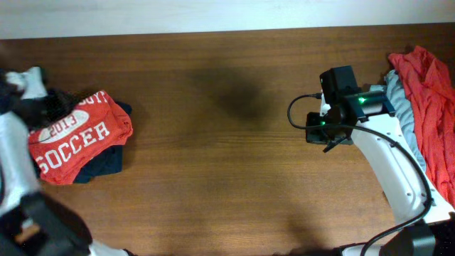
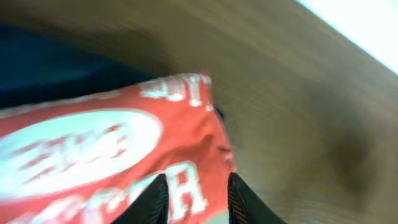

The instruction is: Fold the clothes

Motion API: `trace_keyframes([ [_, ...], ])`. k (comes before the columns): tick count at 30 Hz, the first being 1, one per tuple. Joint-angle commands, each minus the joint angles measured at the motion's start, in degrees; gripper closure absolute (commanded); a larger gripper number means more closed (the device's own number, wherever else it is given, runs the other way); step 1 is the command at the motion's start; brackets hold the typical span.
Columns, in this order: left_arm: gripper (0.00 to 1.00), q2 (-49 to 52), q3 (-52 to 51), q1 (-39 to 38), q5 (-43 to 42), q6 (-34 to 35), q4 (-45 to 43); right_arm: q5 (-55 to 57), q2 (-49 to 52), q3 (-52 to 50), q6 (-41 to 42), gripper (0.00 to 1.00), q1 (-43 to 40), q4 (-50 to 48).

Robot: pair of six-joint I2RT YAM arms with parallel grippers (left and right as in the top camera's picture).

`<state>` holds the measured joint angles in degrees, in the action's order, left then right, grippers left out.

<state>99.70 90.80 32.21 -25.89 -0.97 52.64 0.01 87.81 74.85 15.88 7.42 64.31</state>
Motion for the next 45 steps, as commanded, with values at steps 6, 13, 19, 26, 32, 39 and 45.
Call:
trace_keyframes([
  [6,0.73,-0.79,-3.5,3.37,14.23,3.39,2.08,0.7,-0.35,0.66,0.0,0.95,-0.37,0.04],
  [13,0.8,6.51,-13.2,3.87,24.94,9.14,-9.57,0.68,-0.35,0.66,0.0,0.95,-0.37,0.7],
  [19,0.79,10.14,-14.27,3.74,24.17,9.22,-9.99,0.68,-0.35,0.66,0.02,0.95,-0.37,0.68],
  [26,0.8,6.62,-7.74,3.72,17.84,9.75,-4.7,0.68,-0.35,0.68,0.0,0.95,-0.37,1.05],
  [32,0.68,0.9,-2.21,0.39,13.64,8.61,-1.73,0.68,-0.35,0.68,0.02,0.95,-0.37,1.09],
  [39,0.67,4.63,-3.63,-8.11,15.28,6.49,-4.0,0.68,-0.35,0.68,0.02,0.95,-0.37,1.11],
  [45,0.67,12.76,-3.76,-14.45,18.21,6.51,-4.9,0.66,-0.35,0.66,0.02,0.95,-0.37,1.97],
])
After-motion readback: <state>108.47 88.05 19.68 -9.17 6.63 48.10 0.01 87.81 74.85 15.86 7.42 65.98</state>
